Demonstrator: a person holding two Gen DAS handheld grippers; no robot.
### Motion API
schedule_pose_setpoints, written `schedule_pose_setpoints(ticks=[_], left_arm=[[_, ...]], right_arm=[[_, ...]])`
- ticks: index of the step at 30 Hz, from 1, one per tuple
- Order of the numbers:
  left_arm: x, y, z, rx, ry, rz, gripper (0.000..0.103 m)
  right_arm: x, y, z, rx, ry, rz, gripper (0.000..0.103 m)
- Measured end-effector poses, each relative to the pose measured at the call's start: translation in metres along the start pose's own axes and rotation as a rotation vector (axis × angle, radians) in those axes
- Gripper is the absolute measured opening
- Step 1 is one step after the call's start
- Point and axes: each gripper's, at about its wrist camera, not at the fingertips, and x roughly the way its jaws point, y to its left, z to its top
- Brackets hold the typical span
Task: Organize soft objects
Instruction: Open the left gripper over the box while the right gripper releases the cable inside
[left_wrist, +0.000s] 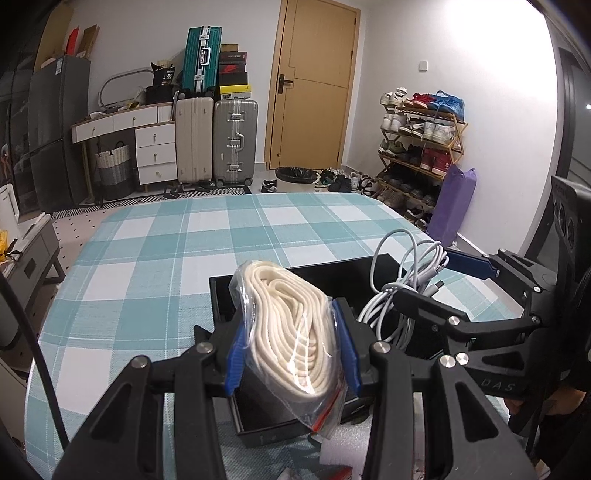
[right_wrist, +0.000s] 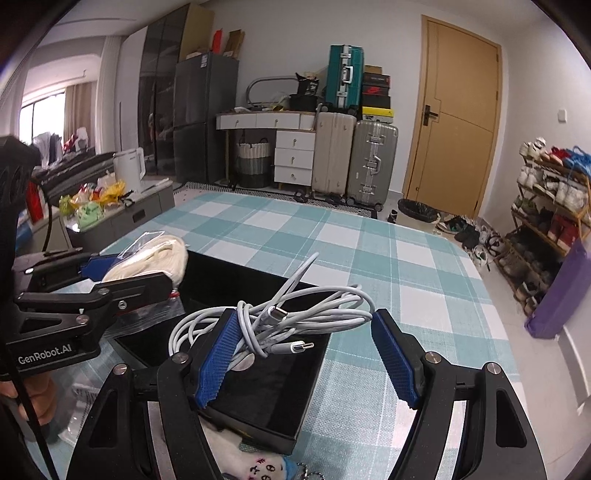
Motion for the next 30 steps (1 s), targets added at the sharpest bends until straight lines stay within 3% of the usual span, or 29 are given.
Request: schedule_pose_setpoints(ticks=[16, 19, 22, 24, 25, 30], left_arm=[[0.014, 0.004, -0.004, -0.011, 0.051, 0.001, 0.047], [0.012, 0.004, -0.005, -0.006, 0.055, 0.001, 0.054], [0.003, 0.003, -0.004, -0.001, 0.054, -0.02, 0.069], [-0.007, 0.002, -0.003, -0.002, 0.041, -0.006, 0.093], [-0.012, 0.003, -0.004, -0.005, 0.031, 0.007, 0.099], [-0.038, 0.011, -0.011, -0.043, 0.007, 0.001, 0.103]], right_arm=[[0.015, 0.009, -0.005, -0.078, 0.028, 0.047, 0.074], [0.013, 0.008, -0.005, -0.081, 0.015, 0.073, 0.087], [0.007, 0.004, -0.006, -0.069, 0.006, 0.054, 0.093], [-0.001, -0.002, -0.007, -0.049, 0.006, 0.057, 0.097], [-0.005, -0.005, -0.008, -0.035, 0.007, 0.061, 0.099], [-0.033, -0.019, -0.015, 0.051, 0.005, 0.094, 0.102]])
